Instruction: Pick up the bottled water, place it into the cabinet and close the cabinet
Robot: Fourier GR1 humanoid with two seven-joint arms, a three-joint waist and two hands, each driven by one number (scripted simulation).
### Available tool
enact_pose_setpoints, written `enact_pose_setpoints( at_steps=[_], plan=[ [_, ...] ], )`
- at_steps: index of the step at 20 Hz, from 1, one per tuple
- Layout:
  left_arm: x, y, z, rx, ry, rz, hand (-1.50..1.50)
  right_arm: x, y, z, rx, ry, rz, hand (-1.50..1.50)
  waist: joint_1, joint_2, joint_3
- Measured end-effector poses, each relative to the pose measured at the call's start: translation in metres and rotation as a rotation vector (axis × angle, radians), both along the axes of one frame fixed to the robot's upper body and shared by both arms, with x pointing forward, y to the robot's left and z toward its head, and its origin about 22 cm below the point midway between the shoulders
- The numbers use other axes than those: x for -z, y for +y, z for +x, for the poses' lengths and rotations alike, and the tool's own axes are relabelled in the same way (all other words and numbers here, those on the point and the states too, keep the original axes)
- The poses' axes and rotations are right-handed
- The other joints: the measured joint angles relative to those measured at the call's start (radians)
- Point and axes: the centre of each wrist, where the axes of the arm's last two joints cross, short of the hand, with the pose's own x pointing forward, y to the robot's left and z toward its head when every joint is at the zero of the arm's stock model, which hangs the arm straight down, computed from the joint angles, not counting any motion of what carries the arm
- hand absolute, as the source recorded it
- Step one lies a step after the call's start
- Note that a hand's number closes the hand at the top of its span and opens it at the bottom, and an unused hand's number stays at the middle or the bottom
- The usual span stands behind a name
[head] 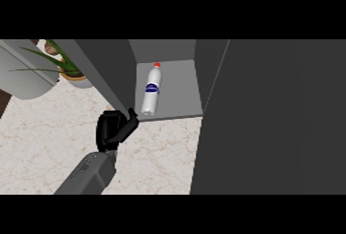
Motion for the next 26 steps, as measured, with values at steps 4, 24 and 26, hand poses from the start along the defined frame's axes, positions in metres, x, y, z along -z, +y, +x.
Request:
enact_pose_setpoints(
  at_steps=[4,24,26],
  plan=[
    [-0.008,-0.026,0.002,0.136,-0.048,-0.111,1.50,-0.005,0.005,-0.007,-0.021,0.015,-0.028,1.50,0.024,-0.005,-0.001],
    [-0.040,0.001,-0.065,0.538,-0.194,-0.297,-1.50,0.002,0.029,-0.022,-0.157,0.115,-0.024,1.50,0.091,-0.015,-0.001],
    [-0.042,0.014,-0.077,0.532,-0.196,-0.296,-1.50,0.005,0.037,-0.020,-0.190,0.148,-0.011,1.50,0.093,-0.016,-0.001]
  ],
)
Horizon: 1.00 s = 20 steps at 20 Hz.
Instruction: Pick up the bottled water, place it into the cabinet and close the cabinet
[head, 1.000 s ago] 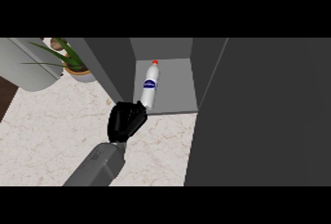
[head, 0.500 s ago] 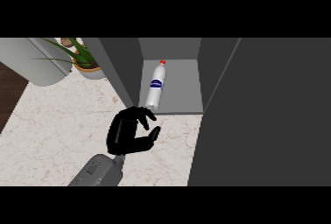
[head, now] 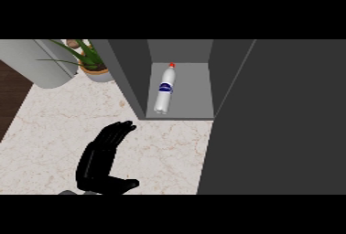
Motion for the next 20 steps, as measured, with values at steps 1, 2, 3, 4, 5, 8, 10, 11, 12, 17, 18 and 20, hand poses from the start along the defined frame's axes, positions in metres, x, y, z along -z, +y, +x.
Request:
enact_pose_setpoints(
  at_steps=[1,2,3,4,5,8,10,11,12,17,18,20],
  plan=[
    [-0.003,0.006,-0.005,-0.006,-0.004,0.007,-1.50,0.000,0.003,0.002,-0.014,0.004,0.005,1.50,0.002,0.000,0.000],
    [-0.004,0.015,-0.010,-0.018,-0.006,0.013,-1.50,0.002,0.007,0.002,-0.034,0.015,0.013,1.50,0.001,-0.001,0.000],
    [-0.004,0.022,-0.015,-0.031,-0.010,0.021,-1.50,0.003,0.011,0.003,-0.052,0.027,0.020,1.50,0.002,-0.001,0.000],
    [-0.004,0.026,-0.021,-0.040,-0.009,0.026,-1.50,0.005,0.017,0.005,-0.076,0.039,0.032,1.50,0.003,-0.001,0.000],
    [-0.005,0.034,-0.026,-0.054,-0.011,0.032,-1.50,0.006,0.021,0.005,-0.091,0.048,0.043,1.50,0.003,-0.002,-0.001],
    [-0.011,0.059,-0.037,-0.100,-0.023,0.077,-1.50,0.009,0.038,0.010,-0.152,0.089,0.071,1.50,0.007,-0.002,-0.002],
    [-0.013,0.075,-0.044,-0.123,-0.031,0.116,-1.50,0.010,0.050,0.013,-0.192,0.111,0.087,1.50,0.009,-0.002,-0.002],
    [-0.017,0.081,-0.045,-0.133,-0.040,0.132,-1.50,0.010,0.056,0.014,-0.213,0.122,0.095,1.50,0.009,-0.003,-0.002],
    [-0.020,0.085,-0.048,-0.136,-0.045,0.145,-1.50,0.011,0.063,0.015,-0.238,0.130,0.106,1.50,0.010,-0.004,-0.002],
    [-0.031,0.107,-0.061,-0.133,-0.070,0.171,-1.50,0.009,0.096,0.021,-0.356,0.149,0.141,1.50,0.012,-0.008,-0.004],
    [-0.034,0.110,-0.063,-0.132,-0.073,0.174,-1.50,0.008,0.103,0.021,-0.376,0.153,0.141,1.50,0.011,-0.009,-0.004],
    [-0.041,0.117,-0.063,-0.129,-0.080,0.180,-1.50,0.004,0.117,0.023,-0.420,0.158,0.139,1.50,0.013,-0.010,-0.005]
  ],
)
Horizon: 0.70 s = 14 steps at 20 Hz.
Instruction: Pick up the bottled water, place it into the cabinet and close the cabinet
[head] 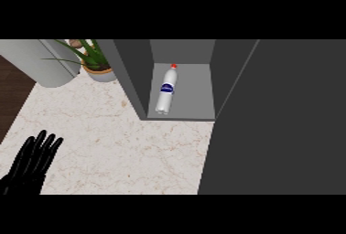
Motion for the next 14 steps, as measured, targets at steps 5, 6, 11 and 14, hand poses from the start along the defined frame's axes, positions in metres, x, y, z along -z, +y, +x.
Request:
enact_pose_setpoints(
  at_steps=[5,6,11,14],
  plan=[
    [-0.016,0.010,-0.004,0.014,-0.003,0.006,-1.50,-0.010,0.038,0.004,-0.036,-0.043,-0.043,1.50,0.006,-0.001,0.000],
    [-0.018,0.012,-0.004,0.016,-0.001,0.008,-1.50,-0.013,0.048,0.002,-0.036,-0.059,-0.048,1.50,0.005,-0.002,0.000],
    [-0.032,0.018,-0.008,0.030,-0.005,0.007,-1.50,-0.026,0.102,-0.006,0.001,-0.133,-0.067,1.50,0.010,0.000,0.000],
    [-0.041,0.019,-0.011,0.038,-0.012,0.007,-1.50,-0.027,0.138,-0.006,0.028,-0.137,-0.070,1.50,0.020,0.003,0.001]
  ],
)
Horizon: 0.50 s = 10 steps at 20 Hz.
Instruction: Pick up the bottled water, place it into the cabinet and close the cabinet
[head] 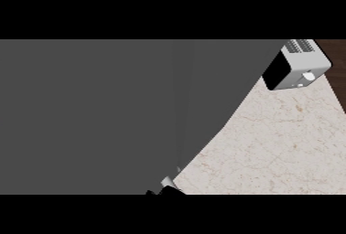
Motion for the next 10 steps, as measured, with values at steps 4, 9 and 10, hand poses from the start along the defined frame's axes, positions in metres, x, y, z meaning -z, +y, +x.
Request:
enact_pose_setpoints(
  at_steps=[4,9,10],
  plan=[
    [-0.011,0.002,0.000,0.007,-0.006,-0.004,-1.50,-0.008,0.034,0.013,0.047,0.032,0.020,1.50,0.009,0.008,0.002],
    [-0.025,0.008,-0.005,0.010,-0.011,-0.006,-1.50,-0.015,0.064,0.034,0.103,0.103,0.051,1.50,0.017,0.014,0.003],
    [-0.028,0.010,-0.006,0.011,-0.011,-0.006,-1.50,-0.018,0.068,0.042,0.103,0.113,0.057,1.50,0.018,0.015,0.003]
  ],
)
